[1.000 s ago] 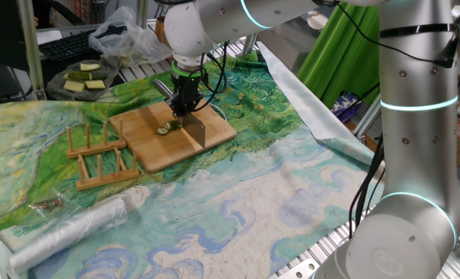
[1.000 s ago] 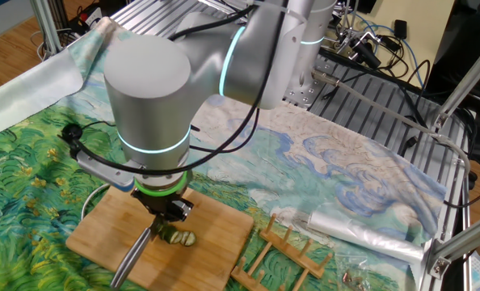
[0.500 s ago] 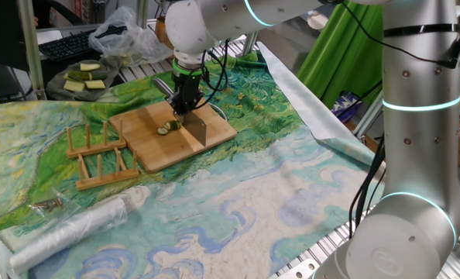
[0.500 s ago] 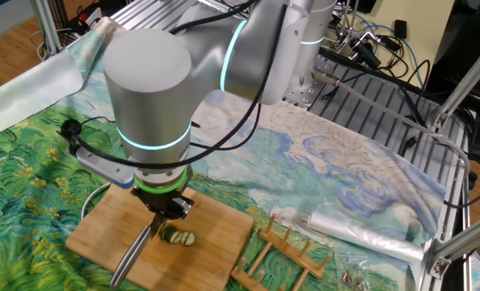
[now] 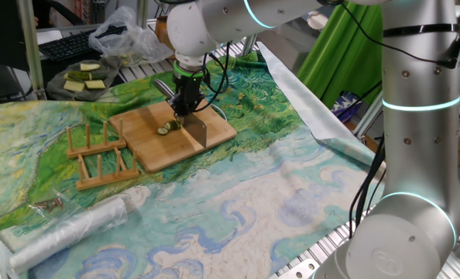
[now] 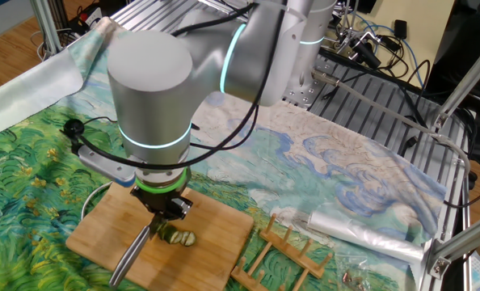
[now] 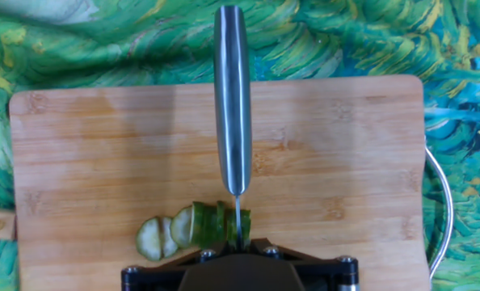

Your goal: Chop the cucumber into shreds

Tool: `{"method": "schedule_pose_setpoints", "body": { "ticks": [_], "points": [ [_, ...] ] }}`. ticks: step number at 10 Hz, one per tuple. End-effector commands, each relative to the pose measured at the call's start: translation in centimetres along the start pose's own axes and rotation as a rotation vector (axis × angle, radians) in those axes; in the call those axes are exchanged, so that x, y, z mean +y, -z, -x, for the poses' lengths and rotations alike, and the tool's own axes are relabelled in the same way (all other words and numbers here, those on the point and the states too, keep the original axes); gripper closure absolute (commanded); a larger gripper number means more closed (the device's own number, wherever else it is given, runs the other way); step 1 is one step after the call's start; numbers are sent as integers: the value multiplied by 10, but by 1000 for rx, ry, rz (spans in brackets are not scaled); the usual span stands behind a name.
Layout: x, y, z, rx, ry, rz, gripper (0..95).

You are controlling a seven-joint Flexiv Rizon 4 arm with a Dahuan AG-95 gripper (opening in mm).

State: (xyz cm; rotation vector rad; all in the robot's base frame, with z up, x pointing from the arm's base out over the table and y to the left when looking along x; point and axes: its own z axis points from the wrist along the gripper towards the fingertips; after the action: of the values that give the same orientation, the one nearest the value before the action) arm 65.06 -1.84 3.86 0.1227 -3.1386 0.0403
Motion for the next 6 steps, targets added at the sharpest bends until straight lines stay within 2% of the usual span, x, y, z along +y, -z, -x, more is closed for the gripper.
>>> {"method": "schedule_pose_setpoints", "body": {
  "ticks": [1,2,3,4,5,6],
  "points": [
    [0,2,0,16,7,10,950],
    [1,-4,-2,-8,1,13,950],
    [0,-8,-1,-17,4,4,950],
    [0,0,0,19,2,20,950],
    [0,9,0,30,2,24,950],
    [0,8,0,26,4,12,950]
  ]
}}
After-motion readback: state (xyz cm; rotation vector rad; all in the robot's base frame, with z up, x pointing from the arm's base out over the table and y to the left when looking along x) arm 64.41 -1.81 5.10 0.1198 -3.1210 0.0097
